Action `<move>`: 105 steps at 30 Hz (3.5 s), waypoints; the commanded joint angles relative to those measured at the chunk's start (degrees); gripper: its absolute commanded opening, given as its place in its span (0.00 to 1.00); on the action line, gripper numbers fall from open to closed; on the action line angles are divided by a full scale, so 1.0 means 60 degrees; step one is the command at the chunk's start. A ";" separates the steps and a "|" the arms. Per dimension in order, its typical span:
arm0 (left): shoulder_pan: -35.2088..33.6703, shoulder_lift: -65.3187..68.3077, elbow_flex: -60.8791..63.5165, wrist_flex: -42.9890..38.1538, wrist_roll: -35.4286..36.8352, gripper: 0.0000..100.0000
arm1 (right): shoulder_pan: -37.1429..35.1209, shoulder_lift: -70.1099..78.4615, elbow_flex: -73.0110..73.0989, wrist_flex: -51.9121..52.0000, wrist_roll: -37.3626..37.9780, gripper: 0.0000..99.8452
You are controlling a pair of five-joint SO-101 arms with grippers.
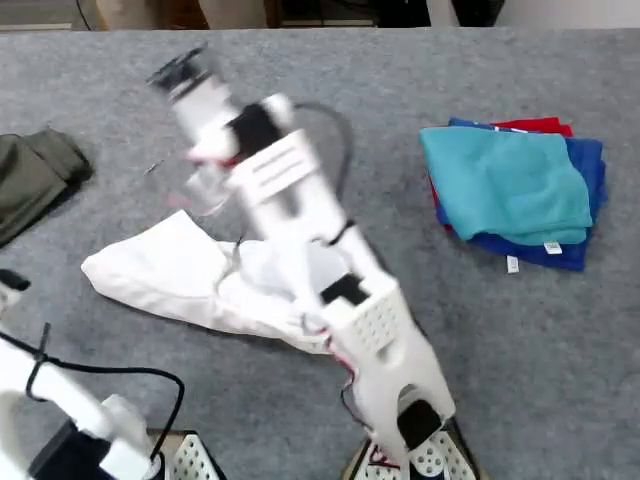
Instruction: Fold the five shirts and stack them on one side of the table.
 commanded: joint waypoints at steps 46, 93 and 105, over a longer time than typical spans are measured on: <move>-0.0161 -0.0081 -0.0147 -0.0015 -0.0205 0.30 | -0.3436 -0.3495 -0.2967 -0.8205 0.1700 0.00; 0.2139 0.0007 0.0249 0.0821 -0.0234 0.30 | 0.6835 -0.4403 0.8110 0.0103 0.4908 0.00; 0.1436 0.0007 0.0703 0.0103 -0.0249 0.30 | 0.6234 -0.7670 0.8564 0.0103 0.4938 0.38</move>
